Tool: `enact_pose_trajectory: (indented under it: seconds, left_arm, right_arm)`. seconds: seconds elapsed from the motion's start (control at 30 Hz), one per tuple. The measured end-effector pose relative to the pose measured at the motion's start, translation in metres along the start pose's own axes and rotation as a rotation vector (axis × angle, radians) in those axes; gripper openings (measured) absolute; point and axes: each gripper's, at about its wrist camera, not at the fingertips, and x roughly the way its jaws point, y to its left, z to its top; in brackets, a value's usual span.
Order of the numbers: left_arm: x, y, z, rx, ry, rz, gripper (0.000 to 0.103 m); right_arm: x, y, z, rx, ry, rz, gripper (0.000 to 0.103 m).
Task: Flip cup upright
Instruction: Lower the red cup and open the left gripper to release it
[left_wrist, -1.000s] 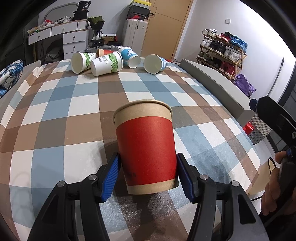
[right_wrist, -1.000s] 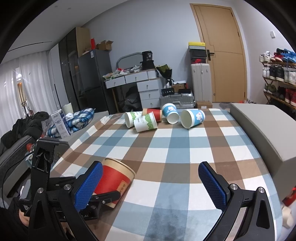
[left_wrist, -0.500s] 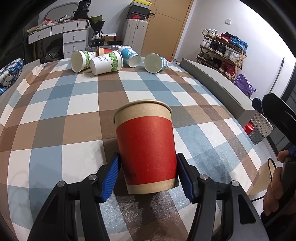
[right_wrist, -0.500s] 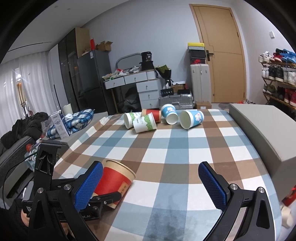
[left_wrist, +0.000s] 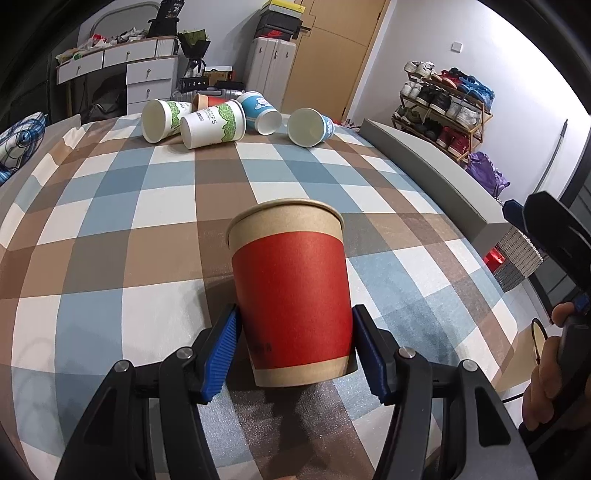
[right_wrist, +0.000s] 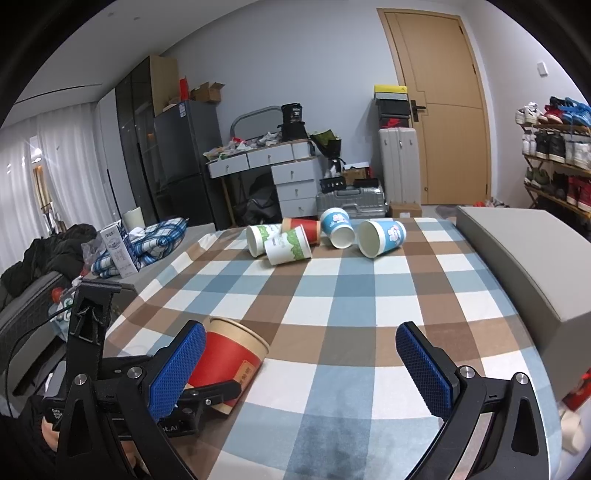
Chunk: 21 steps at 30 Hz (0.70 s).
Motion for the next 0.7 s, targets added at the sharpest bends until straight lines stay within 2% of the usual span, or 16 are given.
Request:
enact_pose_trajectory:
  seconds: [0.3, 0.33, 0.37, 0.43, 0.53, 0.7]
  left_arm:
    - [-0.002, 0.001, 0.002, -0.003, -0.001, -0.006, 0.057]
    - [-0.003, 0.0, 0.002, 0.0, -0.002, -0.007, 0.063]
    - [-0.005, 0.0, 0.003, -0.002, -0.012, -0.013, 0.078]
    - [-0.011, -0.001, 0.003, -0.003, -0.04, -0.024, 0.092]
    - [-0.019, -0.004, 0.006, 0.025, -0.076, -0.018, 0.101]
    - [-0.029, -0.003, 0.012, 0.036, -0.105, -0.005, 0.101]
  right_arm:
    - [0.0, 0.0, 0.0, 0.0, 0.0, 0.0, 0.103]
    - [0.0, 0.0, 0.0, 0.0, -0.001, 0.0, 0.103]
    - [0.0, 0.0, 0.0, 0.0, -0.002, 0.0, 0.103]
    - [-0.001, -0.001, 0.001, -0.001, -0.004, -0.001, 0.103]
    - [-0.003, -0.002, 0.002, 0.002, -0.011, 0.002, 0.103]
    - [-0.006, -0.003, 0.005, 0.007, -0.025, 0.0, 0.103]
